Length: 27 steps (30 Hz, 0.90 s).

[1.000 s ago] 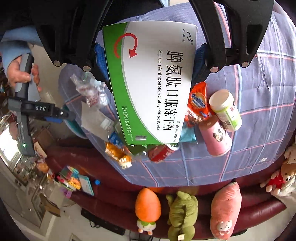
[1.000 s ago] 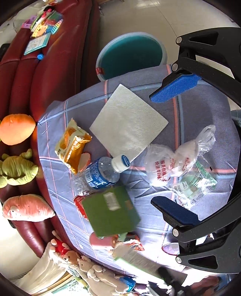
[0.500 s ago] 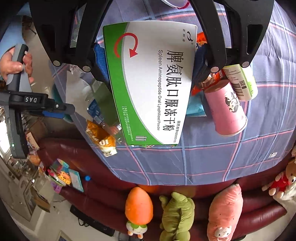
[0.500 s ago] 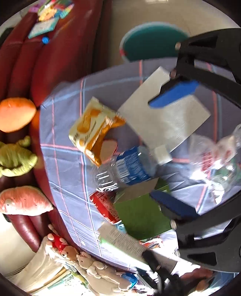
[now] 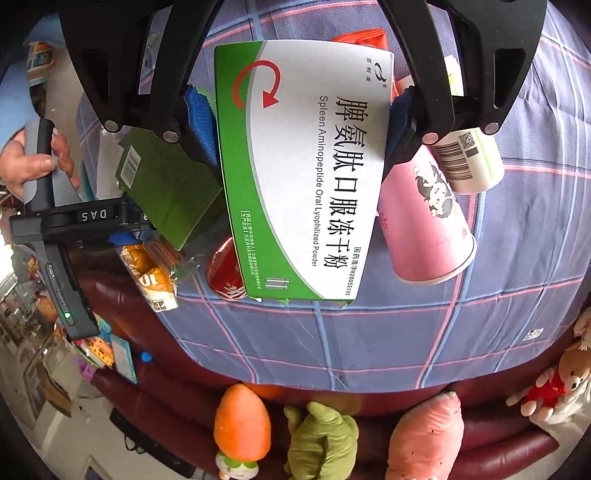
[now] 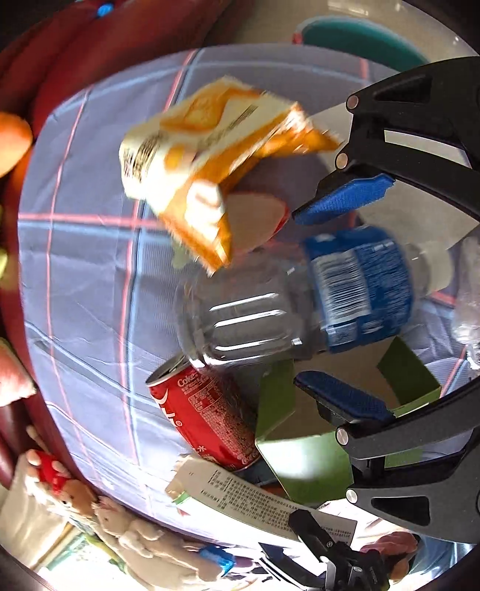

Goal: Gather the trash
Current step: 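Grasp the clear water bottle with the right tool while the left tool holds the box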

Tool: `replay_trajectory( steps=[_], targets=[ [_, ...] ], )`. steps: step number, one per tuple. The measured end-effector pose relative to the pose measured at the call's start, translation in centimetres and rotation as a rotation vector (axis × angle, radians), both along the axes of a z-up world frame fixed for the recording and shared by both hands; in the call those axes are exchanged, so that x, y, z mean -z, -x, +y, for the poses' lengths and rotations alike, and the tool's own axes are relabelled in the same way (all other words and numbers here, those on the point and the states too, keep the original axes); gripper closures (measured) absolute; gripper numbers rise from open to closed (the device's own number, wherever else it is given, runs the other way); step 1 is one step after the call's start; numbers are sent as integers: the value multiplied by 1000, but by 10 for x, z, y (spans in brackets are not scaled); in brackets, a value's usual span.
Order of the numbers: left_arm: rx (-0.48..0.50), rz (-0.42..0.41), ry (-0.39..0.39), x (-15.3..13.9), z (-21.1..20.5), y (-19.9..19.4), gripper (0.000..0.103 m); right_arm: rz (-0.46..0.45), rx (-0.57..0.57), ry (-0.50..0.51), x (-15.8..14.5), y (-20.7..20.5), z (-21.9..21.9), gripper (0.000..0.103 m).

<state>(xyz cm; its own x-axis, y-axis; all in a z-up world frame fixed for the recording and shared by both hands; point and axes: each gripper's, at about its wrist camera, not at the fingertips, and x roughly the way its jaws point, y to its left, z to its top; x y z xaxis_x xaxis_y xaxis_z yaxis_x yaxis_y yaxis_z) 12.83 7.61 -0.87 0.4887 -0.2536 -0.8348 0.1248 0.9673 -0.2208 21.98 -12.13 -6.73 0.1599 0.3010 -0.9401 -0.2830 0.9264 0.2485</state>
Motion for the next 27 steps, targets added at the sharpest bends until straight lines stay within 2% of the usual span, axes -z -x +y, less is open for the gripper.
replay_trajectory(
  steps=[1,2,3,9,16,21,27],
  targets=[
    [-3,0,1,1,1,-1,27,2,0,-8,2,-1,1,27],
    [-4,-1,2,1,2,-2,27,-4,-4,-19,2,-1,3,37],
    [-13,-5,-5,1,3,-1,28,-10,-7,-36,1,0,4,38],
    [-53,-26,-16,-10,6,5,29,-67,16,-81,-19,21,1,39],
    [-59,-119,10,-51,-1,24,29,-143,68,-162,-57,44,-25,39],
    [12,-170,9,-76,-38,28,29,-223,134,-214,-90,62,-57,39],
    [154,-159,27,-79,-117,22,29,-286,305,-233,-109,89,-149,39]
  ],
)
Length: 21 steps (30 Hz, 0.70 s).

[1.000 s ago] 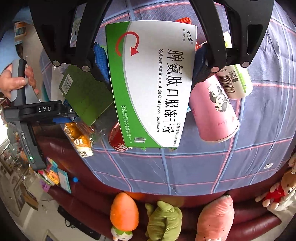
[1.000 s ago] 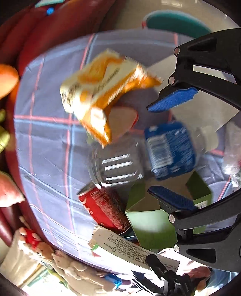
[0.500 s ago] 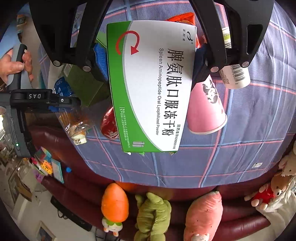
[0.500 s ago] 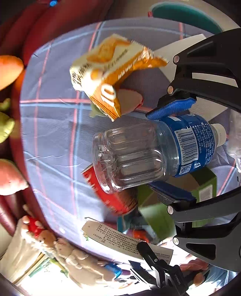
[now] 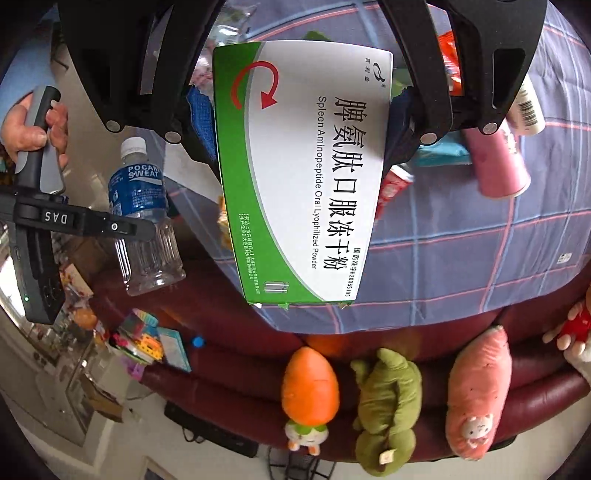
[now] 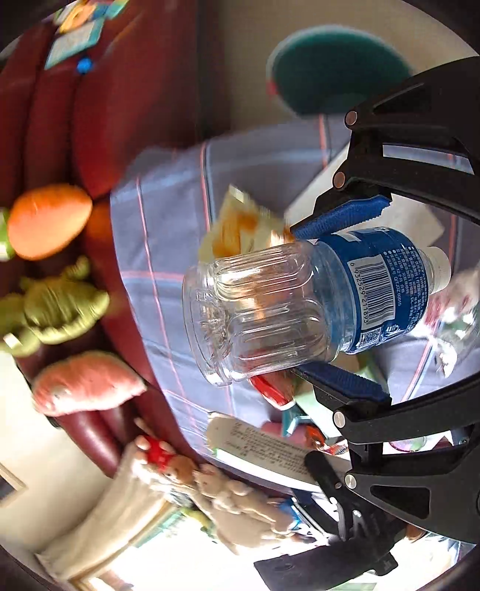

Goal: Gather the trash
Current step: 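Grasp the clear water bottle with the right tool while the left tool holds the box, then drop the box from the left tool and the bottle from the right tool into the teal bin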

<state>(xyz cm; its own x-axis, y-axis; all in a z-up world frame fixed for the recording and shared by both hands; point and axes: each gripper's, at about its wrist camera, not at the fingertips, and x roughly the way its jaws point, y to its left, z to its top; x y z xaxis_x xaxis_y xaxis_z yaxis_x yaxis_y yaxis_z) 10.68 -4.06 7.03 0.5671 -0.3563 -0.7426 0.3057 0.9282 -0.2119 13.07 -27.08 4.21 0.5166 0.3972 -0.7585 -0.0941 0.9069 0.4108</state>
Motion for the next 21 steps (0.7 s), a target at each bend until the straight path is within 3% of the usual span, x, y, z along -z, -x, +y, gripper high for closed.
replay_trajectory(
  steps=[5,11,21],
  targets=[
    [167,33,-17,9,-93,-4,29,-8,187,-10,6,33,-100,39],
    [310,84,-86,34,-204,-16,29,23,356,-26,38,63,-191,39],
    [427,184,-163,92,-324,-43,28,109,460,-82,93,74,-260,39]
  ],
)
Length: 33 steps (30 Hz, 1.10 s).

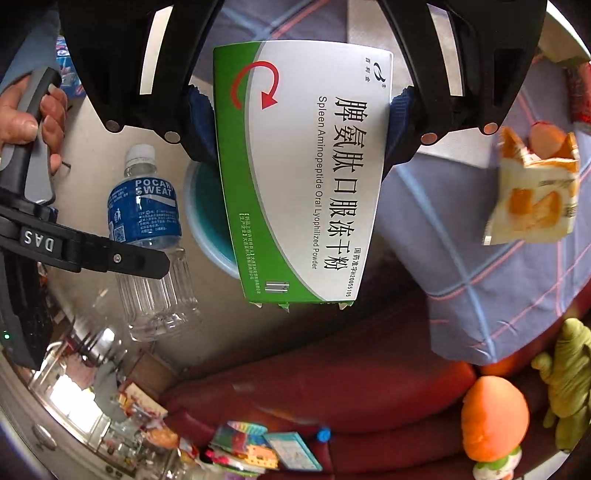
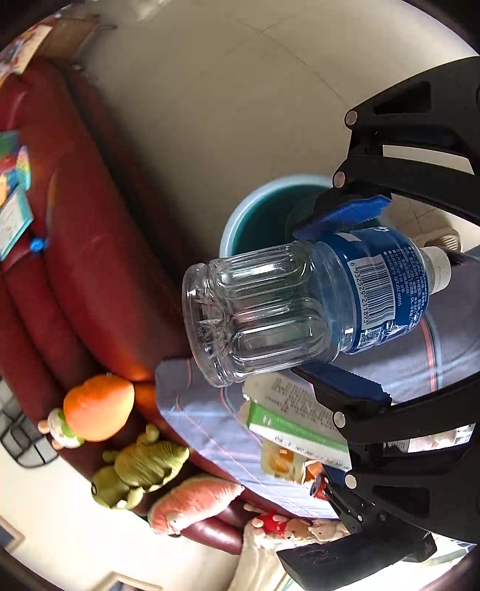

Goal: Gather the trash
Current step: 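Drop the box from the left tool and the bottle from the right tool into the teal bin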

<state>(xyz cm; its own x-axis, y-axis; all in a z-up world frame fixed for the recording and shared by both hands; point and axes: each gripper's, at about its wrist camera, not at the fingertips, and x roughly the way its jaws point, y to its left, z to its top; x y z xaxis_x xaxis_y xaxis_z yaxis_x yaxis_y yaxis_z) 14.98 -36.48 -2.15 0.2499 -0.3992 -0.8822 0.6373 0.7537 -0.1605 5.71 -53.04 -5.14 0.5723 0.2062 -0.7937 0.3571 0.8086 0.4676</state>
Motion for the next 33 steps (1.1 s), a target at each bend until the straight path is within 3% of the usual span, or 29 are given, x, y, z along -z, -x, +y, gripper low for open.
replay_trajectory(
  steps=[6,13,23,31,33],
  targets=[
    [5,62,-42,29,-23,-12,27,38,12,-12,18,1,-17,39],
    [-9,85,-54,39,-11,-13,25,47,8,-28,25,-9,-12,39],
    [-91,66,14,22,31,-10,12,68,-19,-26,36,-24,0,39],
    [-137,65,78,5,61,-8,11,134,-36,24,55,-42,11,38],
    [-141,64,82,2,64,-7,11,143,-30,9,58,-43,12,33]
  ],
)
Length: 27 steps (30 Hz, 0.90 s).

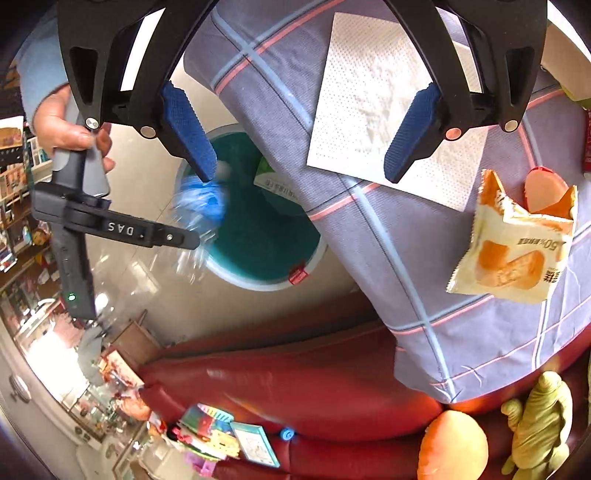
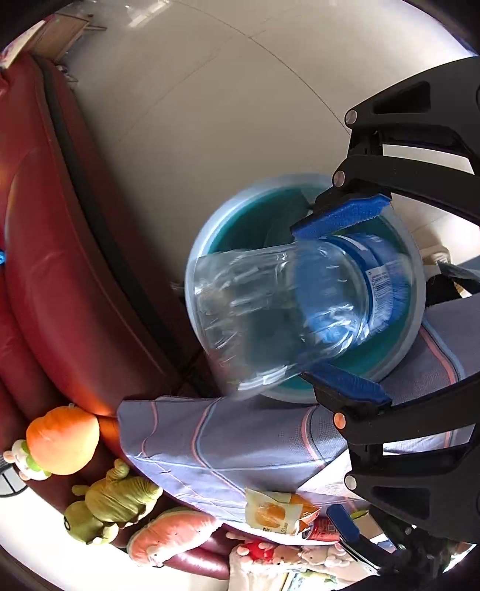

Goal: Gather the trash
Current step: 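Drop the box from the left tool and the bottle from the right tool into the teal bin, then grasp the torn green box with the right tool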

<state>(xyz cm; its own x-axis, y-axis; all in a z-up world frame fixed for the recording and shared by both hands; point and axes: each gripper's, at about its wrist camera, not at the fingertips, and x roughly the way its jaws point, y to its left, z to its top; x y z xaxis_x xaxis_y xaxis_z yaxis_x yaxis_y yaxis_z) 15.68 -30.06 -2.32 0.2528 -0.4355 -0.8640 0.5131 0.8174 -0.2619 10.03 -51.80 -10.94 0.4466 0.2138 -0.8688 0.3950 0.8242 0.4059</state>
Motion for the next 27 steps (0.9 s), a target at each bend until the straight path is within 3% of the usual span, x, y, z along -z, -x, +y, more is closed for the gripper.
replay_trajectory(
  steps=[10,27],
  targets=[
    [-19,1,12,-5,18,8,8,7,-3,39,-18,12,8,20],
    [-99,-41,50,-27,98,42,8,-21,-81,108,-65,31,79,19]
  ],
)
